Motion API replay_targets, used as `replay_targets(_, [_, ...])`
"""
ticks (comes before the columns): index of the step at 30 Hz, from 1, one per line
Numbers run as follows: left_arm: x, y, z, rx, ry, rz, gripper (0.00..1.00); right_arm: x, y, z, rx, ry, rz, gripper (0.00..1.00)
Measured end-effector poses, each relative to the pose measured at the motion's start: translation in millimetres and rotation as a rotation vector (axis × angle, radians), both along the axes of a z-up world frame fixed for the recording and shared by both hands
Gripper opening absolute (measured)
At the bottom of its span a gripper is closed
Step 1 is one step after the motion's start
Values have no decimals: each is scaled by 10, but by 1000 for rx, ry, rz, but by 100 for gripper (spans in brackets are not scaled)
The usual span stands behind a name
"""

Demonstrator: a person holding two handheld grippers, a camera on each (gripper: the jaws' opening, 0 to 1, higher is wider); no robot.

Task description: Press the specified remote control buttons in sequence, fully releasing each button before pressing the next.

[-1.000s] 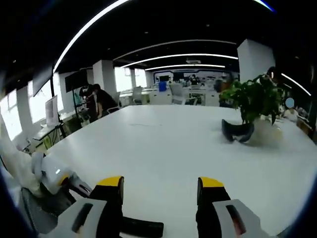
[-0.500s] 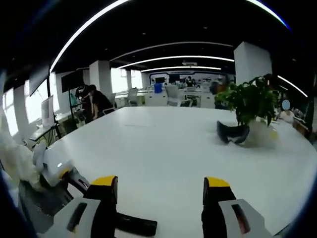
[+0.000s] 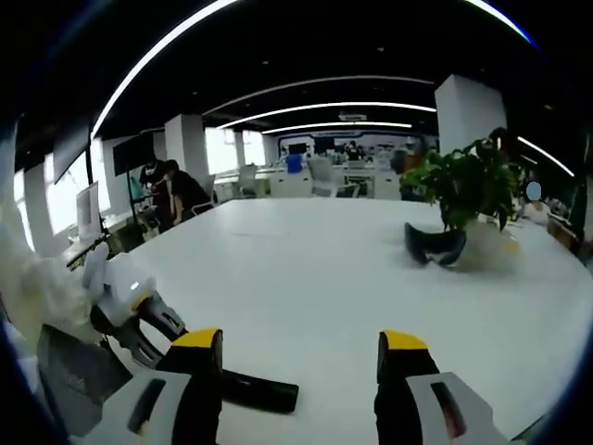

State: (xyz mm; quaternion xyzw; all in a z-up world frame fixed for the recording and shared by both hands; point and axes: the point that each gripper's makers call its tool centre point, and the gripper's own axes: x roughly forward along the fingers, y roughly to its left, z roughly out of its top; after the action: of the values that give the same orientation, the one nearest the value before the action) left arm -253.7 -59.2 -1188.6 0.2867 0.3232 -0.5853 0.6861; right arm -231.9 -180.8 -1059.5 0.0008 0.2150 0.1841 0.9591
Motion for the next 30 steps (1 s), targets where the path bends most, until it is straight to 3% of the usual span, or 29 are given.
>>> replay_targets(16, [779,166,91,68,-84,-17,23,11,-7,-36,-12,12,-3,64])
replay_targets(30, [1337,215,79,136,-128,-59,23,14,-30,-88,-28,32,-12,62])
